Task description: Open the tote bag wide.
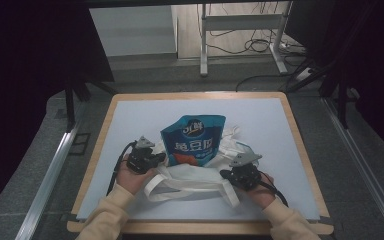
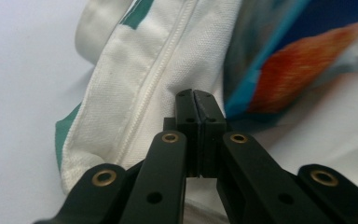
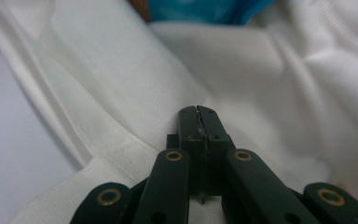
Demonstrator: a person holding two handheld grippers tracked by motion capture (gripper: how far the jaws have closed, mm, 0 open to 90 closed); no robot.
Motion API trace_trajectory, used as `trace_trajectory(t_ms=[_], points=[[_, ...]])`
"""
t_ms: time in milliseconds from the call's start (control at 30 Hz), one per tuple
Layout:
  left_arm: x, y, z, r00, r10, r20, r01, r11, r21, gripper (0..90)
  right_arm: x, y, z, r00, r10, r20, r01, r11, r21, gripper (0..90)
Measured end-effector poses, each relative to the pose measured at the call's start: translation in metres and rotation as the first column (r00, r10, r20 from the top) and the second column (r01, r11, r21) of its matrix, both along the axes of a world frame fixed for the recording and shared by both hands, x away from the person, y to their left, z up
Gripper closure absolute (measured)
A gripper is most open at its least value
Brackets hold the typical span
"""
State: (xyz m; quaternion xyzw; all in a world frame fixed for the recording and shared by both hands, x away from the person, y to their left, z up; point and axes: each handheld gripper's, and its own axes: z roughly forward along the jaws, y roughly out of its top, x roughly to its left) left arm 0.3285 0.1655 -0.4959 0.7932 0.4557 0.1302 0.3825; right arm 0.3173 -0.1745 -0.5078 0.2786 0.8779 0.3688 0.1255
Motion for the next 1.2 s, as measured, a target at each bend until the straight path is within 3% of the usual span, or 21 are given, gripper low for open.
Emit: trace_trajectory(t_ms=[133, 333, 733, 867, 1000, 1200], points=[[0.005, -0.001, -0.001, 0.9999, 0.011, -0.006, -0.011, 0.9999, 0.001, 89.8, -0.008, 0.002, -0.013, 0.9999, 0.01, -0.009, -0.01, 0.9992, -0.038, 89.0], [0.012, -0.001, -0.006, 0.9994, 0.027, -0.02, -0.027, 0.9995, -0.013, 89.9, -0.015, 0.001, -0.017, 0.9999, 0.013, -0.007, -0.013, 0.9985, -0.054, 89.1], [0.018, -0.002, -0.01, 0.9989, 0.038, -0.028, -0.039, 0.9991, -0.019, 89.9, -0.016, 0.0, -0.018, 0.9998, 0.022, -0.002, -0.022, 0.9985, -0.05, 89.2], [0.014, 0.0, -0.006, 0.9996, 0.023, -0.017, -0.023, 0.9994, -0.025, 89.8, -0.015, 0.0, -0.018, 0.9998, 0.022, -0.003, -0.022, 0.9987, -0.046, 89.1], [0.004, 0.003, 0.005, 0.9997, 0.009, 0.02, -0.009, 0.9996, -0.027, 89.6, -0.014, 0.0, -0.017, 0.9998, 0.018, 0.009, -0.017, 0.999, -0.042, 89.0], [-0.016, 0.016, 0.024, 0.9976, 0.004, 0.069, 0.001, 0.9975, -0.071, 89.5, -0.01, -0.004, -0.001, 0.9992, 0.005, 0.039, -0.006, 0.9998, 0.02, 88.8]])
